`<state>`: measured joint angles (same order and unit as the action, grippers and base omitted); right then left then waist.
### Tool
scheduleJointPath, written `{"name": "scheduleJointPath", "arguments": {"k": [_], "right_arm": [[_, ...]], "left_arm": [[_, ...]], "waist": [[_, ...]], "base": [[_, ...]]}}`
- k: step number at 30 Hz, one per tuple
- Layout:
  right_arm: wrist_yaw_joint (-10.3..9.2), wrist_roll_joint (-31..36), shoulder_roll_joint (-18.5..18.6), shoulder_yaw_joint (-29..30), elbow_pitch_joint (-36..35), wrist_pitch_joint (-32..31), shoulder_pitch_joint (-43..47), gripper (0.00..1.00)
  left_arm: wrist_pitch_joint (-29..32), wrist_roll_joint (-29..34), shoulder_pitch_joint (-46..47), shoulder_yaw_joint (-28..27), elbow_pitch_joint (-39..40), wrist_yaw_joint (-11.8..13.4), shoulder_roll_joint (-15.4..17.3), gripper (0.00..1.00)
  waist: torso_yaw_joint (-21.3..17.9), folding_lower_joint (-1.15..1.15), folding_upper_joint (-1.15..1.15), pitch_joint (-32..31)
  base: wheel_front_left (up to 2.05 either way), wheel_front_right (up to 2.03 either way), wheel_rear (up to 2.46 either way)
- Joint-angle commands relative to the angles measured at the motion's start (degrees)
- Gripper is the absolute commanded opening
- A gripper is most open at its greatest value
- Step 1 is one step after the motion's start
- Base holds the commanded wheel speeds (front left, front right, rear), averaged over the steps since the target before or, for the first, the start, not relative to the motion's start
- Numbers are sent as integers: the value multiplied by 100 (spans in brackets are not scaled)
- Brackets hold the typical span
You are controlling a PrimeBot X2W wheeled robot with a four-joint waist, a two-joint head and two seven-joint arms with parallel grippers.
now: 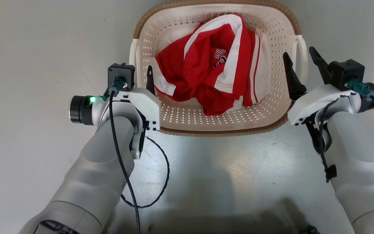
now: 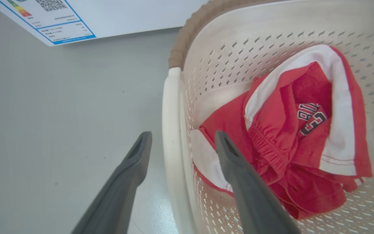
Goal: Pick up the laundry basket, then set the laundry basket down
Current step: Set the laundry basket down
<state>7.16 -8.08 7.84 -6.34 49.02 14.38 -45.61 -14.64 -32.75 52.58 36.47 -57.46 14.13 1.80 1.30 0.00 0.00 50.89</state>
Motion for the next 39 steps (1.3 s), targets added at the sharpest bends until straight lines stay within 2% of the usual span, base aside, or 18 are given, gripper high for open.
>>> {"name": "scheduleJointPath", "arguments": {"k": [1, 9, 18, 21, 39], "right_arm": [[33, 54, -110, -39, -110, 62, 376, 100], [33, 191, -119, 164, -268, 62, 589, 100], [33, 434, -141, 437, -631, 62, 963, 100], [33, 504, -129, 498, -684, 62, 1110, 100], [33, 763, -221, 549, -921, 62, 1959, 100]], "left_arm": [[-36, -39, -118, -94, 43, 77, 108, 100], [-36, 62, -385, -237, 316, 51, 108, 100], [-36, 382, -1016, -682, 1072, -173, 108, 100], [-36, 557, -1263, -911, 1279, -201, 108, 100], [-36, 1261, -2864, -2452, 1889, -782, 117, 100]], "waist": [[0, 0, 0, -120], [-1, 0, 0, -646], [-18, 0, 0, -1622], [-28, 0, 0, -2012], [-162, 0, 0, -4082]], "base": [[0, 0, 0], [0, 0, 0], [0, 0, 0], [0, 0, 0], [0, 0, 0]]}}
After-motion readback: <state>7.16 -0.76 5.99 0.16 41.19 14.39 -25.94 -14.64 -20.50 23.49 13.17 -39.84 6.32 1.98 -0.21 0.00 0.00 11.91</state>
